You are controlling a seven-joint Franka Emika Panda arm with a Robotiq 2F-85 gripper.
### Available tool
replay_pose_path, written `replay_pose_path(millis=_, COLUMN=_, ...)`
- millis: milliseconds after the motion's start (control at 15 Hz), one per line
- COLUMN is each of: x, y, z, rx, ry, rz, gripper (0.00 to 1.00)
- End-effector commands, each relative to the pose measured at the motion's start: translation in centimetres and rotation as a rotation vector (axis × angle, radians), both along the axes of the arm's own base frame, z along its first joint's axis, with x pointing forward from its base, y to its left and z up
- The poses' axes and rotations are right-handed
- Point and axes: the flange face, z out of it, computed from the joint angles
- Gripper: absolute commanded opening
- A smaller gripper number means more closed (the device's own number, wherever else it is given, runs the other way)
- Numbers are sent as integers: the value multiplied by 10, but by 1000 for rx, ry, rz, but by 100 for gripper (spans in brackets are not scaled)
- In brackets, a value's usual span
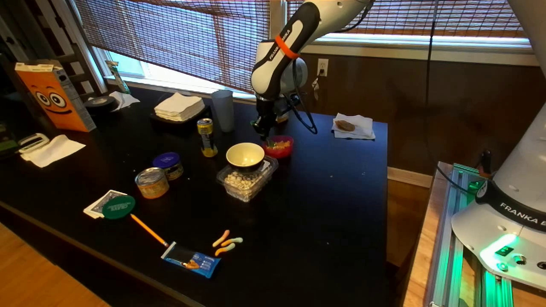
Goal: Use the spoon to move some items form the orange bowl to the white bowl
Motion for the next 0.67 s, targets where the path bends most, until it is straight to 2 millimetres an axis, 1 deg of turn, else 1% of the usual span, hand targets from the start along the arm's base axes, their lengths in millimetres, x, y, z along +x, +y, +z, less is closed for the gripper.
replay_pose_path(millis=0, x=-4, y=-3, z=3, rx=4, ry=51, rz=21, gripper=5)
replay_pose_path(millis=600, x=-10, y=-4, z=8, rx=9, ry=107, rz=22, gripper=5)
